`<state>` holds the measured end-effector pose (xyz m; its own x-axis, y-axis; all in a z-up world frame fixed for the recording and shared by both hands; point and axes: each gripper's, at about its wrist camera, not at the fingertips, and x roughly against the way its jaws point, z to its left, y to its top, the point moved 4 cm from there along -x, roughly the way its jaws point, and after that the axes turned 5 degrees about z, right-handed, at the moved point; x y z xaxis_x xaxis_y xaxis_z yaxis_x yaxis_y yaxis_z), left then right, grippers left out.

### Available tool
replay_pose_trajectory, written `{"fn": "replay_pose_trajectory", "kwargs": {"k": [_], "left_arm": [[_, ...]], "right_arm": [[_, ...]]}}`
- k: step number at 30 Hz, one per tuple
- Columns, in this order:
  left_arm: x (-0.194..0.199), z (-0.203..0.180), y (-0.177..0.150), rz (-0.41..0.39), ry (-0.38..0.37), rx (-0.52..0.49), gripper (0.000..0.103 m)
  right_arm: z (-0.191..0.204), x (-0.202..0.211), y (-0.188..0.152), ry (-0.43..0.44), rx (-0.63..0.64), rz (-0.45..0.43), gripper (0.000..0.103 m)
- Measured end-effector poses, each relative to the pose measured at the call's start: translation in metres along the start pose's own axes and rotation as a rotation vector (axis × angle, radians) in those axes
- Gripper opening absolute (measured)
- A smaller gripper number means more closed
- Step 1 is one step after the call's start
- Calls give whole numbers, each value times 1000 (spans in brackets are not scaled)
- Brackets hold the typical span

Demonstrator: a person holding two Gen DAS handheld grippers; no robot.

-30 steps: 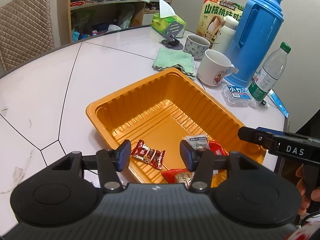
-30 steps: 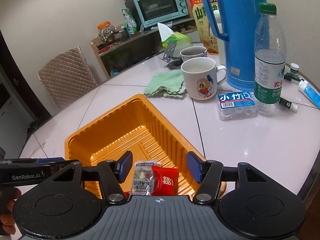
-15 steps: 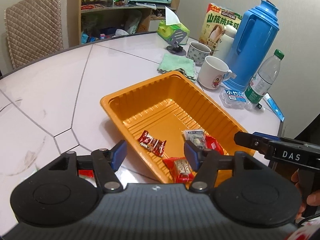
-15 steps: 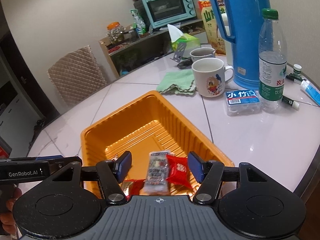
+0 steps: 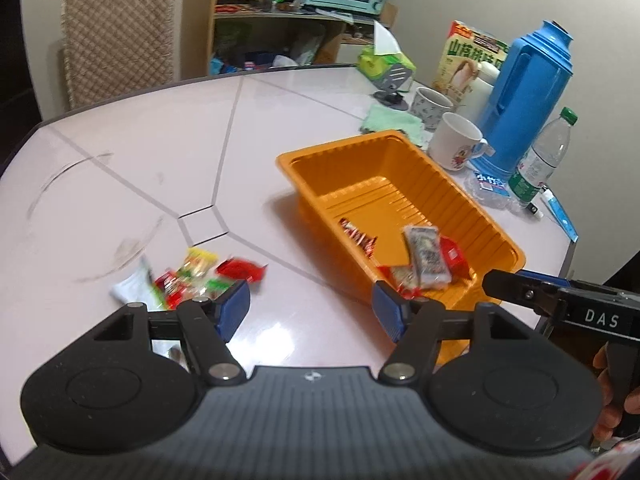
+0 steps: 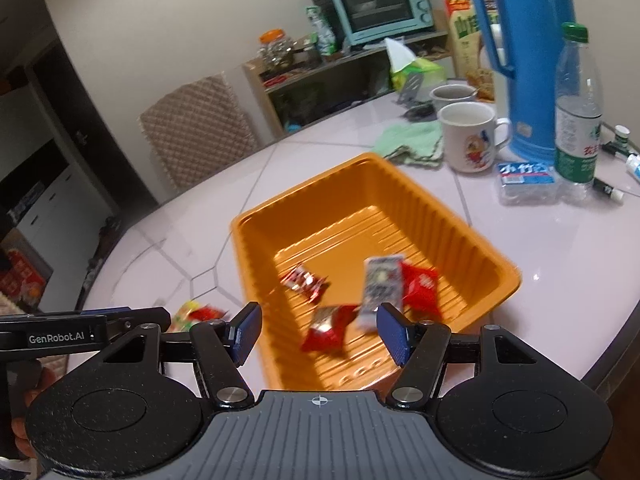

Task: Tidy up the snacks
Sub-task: 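Move both open tools from the tray to the snack pile on the table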

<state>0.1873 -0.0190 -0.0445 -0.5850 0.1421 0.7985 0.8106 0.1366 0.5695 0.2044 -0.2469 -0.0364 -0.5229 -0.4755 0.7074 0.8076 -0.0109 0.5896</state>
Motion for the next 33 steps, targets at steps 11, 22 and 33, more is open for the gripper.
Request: {"fn": "replay_pose_trajectory", "kwargs": {"k": [11,22,33], "left_arm": [[31,38,-30,-4,49,71,65],[40,74,-50,17,89,136,65],[40,102,-56,31,135,185,65]], "right_arm": [[49,-14,-24,83,66,78,64],[85,-39,-40,136,141,149,64],[104,-65,-46,145,168,202,64]]}}
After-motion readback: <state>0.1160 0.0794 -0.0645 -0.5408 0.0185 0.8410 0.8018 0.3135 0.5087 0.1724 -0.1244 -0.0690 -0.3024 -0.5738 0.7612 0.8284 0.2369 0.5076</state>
